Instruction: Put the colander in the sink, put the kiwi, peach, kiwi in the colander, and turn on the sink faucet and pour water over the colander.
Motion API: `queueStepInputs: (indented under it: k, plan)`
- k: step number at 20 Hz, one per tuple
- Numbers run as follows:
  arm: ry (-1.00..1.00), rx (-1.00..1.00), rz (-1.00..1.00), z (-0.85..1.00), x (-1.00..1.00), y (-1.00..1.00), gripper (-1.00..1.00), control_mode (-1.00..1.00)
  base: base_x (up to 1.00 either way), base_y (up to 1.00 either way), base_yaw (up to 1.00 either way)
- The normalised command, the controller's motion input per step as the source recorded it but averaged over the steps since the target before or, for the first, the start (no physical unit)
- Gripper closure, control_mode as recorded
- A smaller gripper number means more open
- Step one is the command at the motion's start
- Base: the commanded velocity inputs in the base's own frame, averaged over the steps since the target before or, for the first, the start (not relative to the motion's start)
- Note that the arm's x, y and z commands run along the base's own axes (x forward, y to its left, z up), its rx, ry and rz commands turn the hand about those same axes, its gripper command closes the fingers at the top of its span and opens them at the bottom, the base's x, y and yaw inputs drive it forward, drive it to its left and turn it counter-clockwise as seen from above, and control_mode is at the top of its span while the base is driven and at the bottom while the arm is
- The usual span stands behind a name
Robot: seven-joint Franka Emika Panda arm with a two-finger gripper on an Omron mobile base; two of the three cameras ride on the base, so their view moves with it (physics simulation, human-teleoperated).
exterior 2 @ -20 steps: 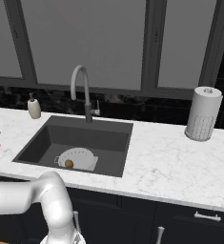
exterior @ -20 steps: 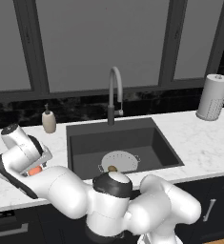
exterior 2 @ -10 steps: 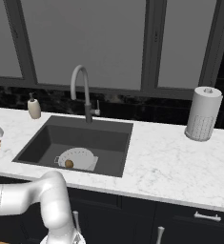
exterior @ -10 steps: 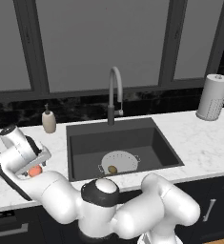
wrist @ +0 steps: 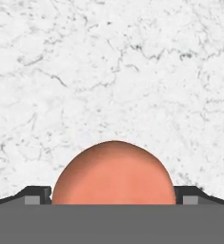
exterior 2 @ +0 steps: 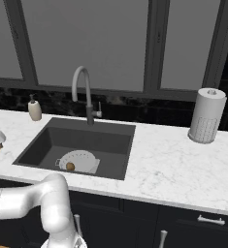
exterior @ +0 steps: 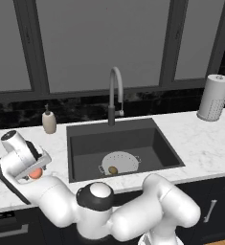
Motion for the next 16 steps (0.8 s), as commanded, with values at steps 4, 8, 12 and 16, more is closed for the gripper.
queueStepInputs:
  k: [4,8,12,16]
  plan:
    - [0.00,0.00,0.00,-0.21,0.00,-0.01,1.00,-1.00,0.00,0.00,0.00]
    - [-0.07,0.00,0.00,0.03,-0.09,-0.38,1.00,-1.00,0.00,0.00,0.00]
    - [-0.27,-0.01,-0.02,0.34,-0.17,-0.94,1.00,-1.00,0.00,0.00,0.00]
    - [-0.19,0.00,-0.11,0.39,-0.02,-1.00,1.00,-1.00,0.00,0.00,0.00]
